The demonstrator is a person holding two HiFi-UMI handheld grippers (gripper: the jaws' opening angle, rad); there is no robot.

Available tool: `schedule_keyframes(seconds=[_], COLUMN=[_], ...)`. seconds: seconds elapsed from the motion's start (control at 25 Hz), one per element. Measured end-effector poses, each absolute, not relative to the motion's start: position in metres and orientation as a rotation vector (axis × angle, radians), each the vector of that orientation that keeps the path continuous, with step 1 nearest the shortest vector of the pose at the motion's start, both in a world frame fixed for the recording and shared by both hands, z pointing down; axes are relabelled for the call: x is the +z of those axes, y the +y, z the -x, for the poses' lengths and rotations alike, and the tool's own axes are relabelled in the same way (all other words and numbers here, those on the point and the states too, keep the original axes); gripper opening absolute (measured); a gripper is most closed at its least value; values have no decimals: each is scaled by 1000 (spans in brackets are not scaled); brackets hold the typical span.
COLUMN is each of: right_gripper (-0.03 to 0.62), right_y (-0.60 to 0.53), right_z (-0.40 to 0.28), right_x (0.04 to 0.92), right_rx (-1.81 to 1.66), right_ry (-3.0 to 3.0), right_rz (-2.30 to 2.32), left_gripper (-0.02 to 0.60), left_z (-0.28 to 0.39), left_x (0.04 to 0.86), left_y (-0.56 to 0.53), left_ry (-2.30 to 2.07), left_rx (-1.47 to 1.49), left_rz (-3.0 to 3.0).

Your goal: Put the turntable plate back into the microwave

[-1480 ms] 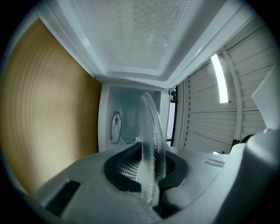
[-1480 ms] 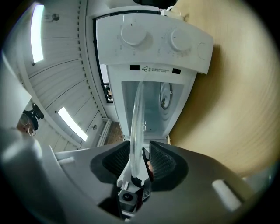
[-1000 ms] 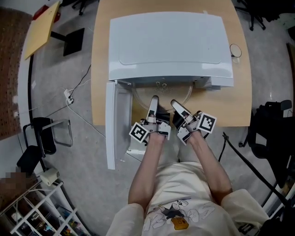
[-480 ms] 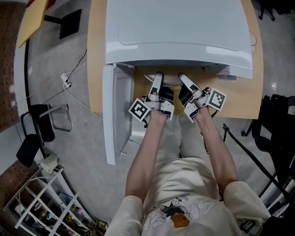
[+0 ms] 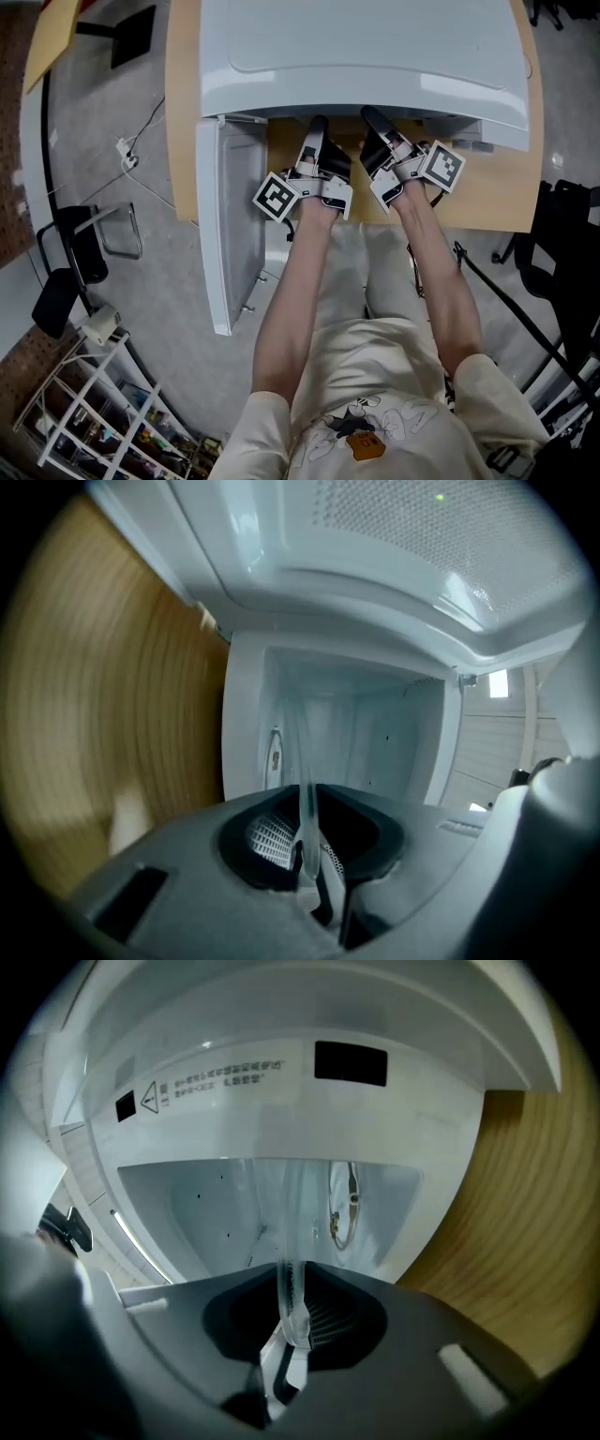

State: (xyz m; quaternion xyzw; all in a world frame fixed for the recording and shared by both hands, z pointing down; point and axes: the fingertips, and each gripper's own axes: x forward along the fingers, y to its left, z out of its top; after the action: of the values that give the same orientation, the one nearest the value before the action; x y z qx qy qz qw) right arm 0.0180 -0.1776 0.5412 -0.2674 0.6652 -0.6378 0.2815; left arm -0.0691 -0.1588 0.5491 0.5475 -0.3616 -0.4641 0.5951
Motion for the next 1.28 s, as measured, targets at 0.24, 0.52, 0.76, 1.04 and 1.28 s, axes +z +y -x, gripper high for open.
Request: schedule_keyframes(seconds=[0.24, 0.52, 0.76, 1.04, 1.28], right_gripper=[55, 67, 64, 82, 48], right_y=[-194, -206, -204, -191, -193], right_z=[-16, -14, -11, 12, 10], right_x=[544, 541, 543, 549, 553], right_rx=[-1685, -1680, -1720, -1845, -1878], right_ry=[1777, 1737, 1685, 1758, 1684], right_rz=[761, 797, 819, 808, 797], left_gripper=[51, 59, 54, 50, 79], left_z=[69, 71, 71, 74, 70], left_x=[556, 554, 553, 549, 538], left_y=[-174, -188, -197, -207, -207], left_ry=[-822, -809, -849, -856, -833], left_rx=[-1077, -1114, -1055, -1022, -1021], left_rz=[-1240, -1223, -1244, -1273, -1287])
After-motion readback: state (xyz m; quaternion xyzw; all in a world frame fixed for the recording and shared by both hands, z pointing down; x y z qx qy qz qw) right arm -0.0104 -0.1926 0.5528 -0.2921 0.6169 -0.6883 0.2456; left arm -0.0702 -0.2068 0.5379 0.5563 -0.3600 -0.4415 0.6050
